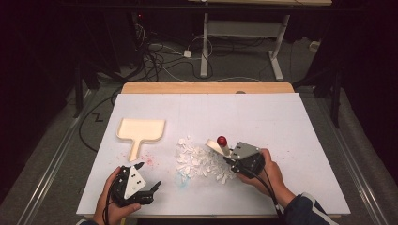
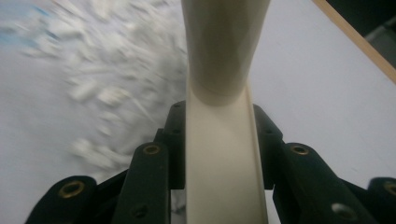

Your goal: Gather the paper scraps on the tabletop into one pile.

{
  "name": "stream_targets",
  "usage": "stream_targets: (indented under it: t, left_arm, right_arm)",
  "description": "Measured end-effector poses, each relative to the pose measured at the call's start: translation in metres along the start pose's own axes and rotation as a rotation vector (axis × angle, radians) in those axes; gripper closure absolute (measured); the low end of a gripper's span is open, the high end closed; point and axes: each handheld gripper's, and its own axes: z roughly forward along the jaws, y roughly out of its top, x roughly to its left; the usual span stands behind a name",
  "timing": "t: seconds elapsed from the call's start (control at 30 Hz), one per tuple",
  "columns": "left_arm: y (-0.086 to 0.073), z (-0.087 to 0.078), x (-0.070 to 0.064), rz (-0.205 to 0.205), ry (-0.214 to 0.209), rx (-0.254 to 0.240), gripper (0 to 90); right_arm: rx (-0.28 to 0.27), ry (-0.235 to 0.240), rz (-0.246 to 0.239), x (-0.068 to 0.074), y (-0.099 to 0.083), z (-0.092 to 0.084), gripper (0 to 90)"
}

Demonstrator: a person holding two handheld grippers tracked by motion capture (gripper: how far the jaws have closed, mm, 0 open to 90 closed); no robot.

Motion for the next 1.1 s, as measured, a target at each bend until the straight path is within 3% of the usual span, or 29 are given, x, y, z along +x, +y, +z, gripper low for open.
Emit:
stream_targets:
  t: [0.1, 0.2, 0.33, 0.43, 0.5, 0.63, 0.67, 0.9, 1.03, 1.1]
  left_arm:
    - [0.001, 0.000, -0.001, 0.000, -0.003, -0.004, 16.5]
    - [0.001, -0.001, -0.001, -0.001, -0.003, -0.008, 16.5]
    - [0.000, 0.001, 0.000, -0.009, -0.001, 0.000, 16.5]
    - [0.000, 0.001, 0.000, -0.008, 0.004, 0.004, 16.5]
    - [0.000, 0.001, 0.000, -0.011, 0.006, 0.003, 16.5]
    - [-0.001, 0.001, 0.001, -0.022, 0.015, -0.001, 16.5]
    - [-0.001, 0.002, 0.001, -0.016, 0.015, 0.002, 16.5]
    - [-0.002, 0.004, 0.000, -0.003, -0.003, 0.016, 16.5]
    - [-0.002, 0.005, 0.001, -0.025, -0.001, 0.024, 16.5]
    - [-0.003, 0.004, 0.001, -0.030, -0.005, 0.019, 16.5]
  right_arm:
    - [-0.020, 0.021, -0.026, 0.011, 0.007, -0.001, 68.2]
    - [-0.023, 0.016, -0.034, 0.010, 0.008, -0.002, 68.2]
    - [-0.070, -0.007, -0.016, -0.008, 0.012, -0.014, 68.2]
    - [-0.136, 0.021, 0.026, -0.027, 0.017, -0.018, 68.2]
    - [-0.134, -0.011, 0.013, -0.034, 0.023, -0.015, 68.2]
    - [-0.134, -0.064, -0.067, -0.042, 0.039, 0.006, 68.2]
    - [-0.138, -0.063, -0.089, -0.044, 0.044, 0.014, 68.2]
    - [-0.142, -0.024, -0.112, -0.052, 0.071, 0.071, 68.2]
    - [-0.149, -0.015, -0.143, -0.039, 0.078, 0.096, 68.2]
    - [-0.146, 0.026, -0.155, -0.031, 0.081, 0.105, 68.2]
